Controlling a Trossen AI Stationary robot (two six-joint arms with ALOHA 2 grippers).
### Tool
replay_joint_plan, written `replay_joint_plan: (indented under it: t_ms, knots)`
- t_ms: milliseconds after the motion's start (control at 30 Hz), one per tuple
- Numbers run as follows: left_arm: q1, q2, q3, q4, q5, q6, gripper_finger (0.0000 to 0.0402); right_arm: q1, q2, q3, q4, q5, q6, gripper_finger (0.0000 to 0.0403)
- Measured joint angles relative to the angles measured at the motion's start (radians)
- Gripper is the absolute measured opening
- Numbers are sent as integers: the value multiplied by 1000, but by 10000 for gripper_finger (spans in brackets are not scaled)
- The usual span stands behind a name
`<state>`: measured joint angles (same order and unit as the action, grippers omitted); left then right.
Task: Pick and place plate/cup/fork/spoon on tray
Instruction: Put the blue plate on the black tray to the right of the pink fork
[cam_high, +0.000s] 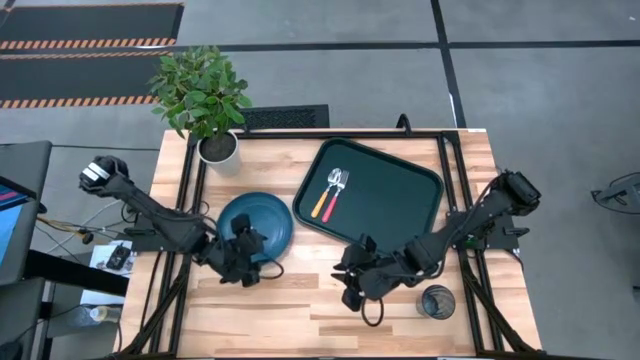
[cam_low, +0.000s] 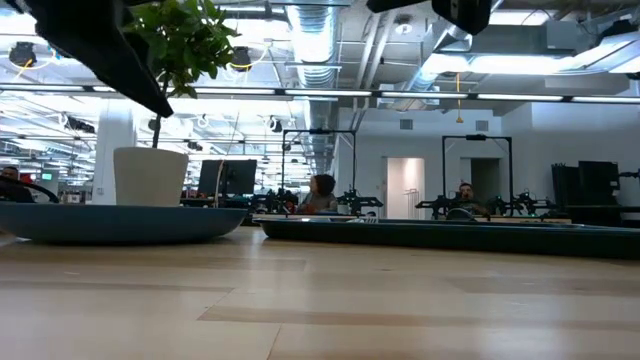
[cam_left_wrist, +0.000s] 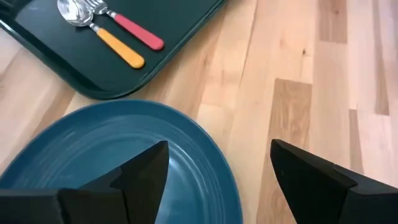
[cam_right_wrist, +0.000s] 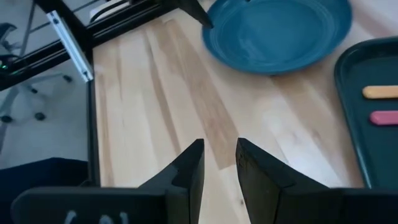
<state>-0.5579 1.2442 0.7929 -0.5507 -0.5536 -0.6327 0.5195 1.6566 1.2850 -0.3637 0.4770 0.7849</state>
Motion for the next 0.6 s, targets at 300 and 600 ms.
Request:
replay_joint_plan:
  t_ms: [300,600]
  knots:
    - [-57,1,-65,-12,-89,-98,269,11,0,0,-1,21,-45,118]
    - [-49,2,-131,15,-109,-91,269,-4,0,0,-2,21,-266,118]
